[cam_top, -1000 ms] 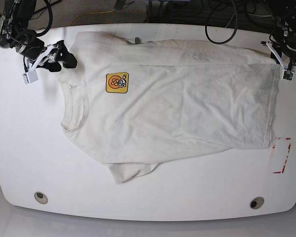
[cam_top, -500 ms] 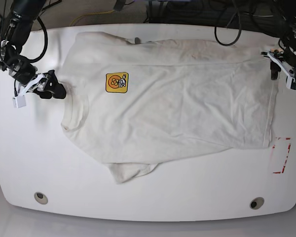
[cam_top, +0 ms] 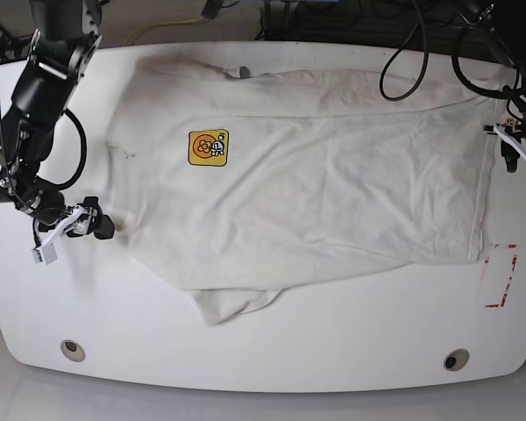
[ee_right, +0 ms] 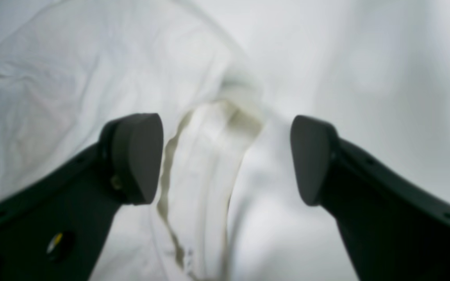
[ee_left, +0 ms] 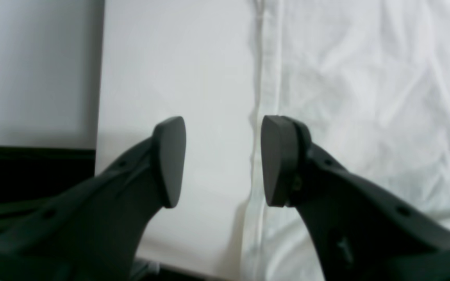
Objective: Fold the T-shirt properly
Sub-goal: 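Release the shirt with the right gripper and move it to the shirt's side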
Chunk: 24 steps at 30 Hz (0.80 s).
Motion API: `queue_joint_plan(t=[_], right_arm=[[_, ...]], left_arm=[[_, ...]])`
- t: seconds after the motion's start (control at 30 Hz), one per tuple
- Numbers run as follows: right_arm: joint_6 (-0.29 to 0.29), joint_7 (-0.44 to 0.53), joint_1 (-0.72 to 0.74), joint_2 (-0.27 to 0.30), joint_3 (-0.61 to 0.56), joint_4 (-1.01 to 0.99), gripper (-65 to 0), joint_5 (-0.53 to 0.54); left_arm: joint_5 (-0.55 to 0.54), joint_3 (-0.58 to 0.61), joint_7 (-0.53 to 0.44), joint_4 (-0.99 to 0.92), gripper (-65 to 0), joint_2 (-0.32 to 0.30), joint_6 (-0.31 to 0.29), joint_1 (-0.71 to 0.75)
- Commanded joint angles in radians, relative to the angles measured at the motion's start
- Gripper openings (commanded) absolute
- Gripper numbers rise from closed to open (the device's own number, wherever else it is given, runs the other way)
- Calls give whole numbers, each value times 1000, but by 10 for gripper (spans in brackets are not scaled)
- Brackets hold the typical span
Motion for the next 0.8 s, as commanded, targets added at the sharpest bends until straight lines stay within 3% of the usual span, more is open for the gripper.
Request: queue_joint_plan(t=[0.0,0.33,0.67,0.77], right_arm=[[13,61,72,15,-36,-64,-162,-27],[13,316,218,12,-68,-388,-162,-219],[13,509,291,-82,-66,-567,-162,-427],[13,529,291,-111,-66,-573,-162,-461]], left_arm=[[-2,-2,-24,-5,-357,-15,2,-25],[30,0,-26,-23,-357,-18,2,-51],[30,-2,-27,-117,-357,-23,2,-90],[30,0,-27,-146,-357,-35,2,-93]])
